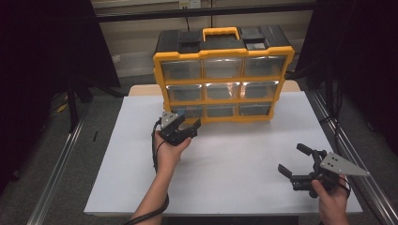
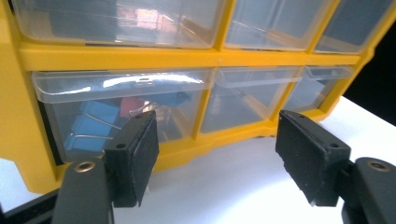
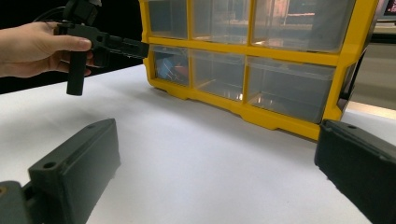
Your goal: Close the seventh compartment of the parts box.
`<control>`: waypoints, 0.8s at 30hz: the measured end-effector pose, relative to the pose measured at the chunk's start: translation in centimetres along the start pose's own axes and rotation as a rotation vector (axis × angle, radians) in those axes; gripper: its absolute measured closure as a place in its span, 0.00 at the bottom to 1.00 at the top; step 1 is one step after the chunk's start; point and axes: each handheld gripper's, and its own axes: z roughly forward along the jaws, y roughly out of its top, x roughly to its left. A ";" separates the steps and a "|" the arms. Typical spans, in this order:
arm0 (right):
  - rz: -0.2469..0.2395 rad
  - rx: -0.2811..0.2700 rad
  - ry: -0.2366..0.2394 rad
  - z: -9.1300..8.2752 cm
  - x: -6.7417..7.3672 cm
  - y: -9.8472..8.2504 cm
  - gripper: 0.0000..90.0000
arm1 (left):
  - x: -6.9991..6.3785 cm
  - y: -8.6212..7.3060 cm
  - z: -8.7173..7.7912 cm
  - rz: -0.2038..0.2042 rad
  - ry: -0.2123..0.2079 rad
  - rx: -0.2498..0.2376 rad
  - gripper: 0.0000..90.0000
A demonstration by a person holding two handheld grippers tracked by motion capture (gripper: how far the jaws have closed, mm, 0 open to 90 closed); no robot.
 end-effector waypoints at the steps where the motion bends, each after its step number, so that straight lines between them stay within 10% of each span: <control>1: -0.001 0.001 0.001 0.0 0.0 0.0 0.00 | 0.0 -0.1 -0.2 -0.001 -0.005 -0.002 0.30; 24: -0.001 -0.003 0.000 0.0 0.0 0.0 0.00 | -0.4 -1.2 -2.5 0.066 -0.113 -0.024 0.11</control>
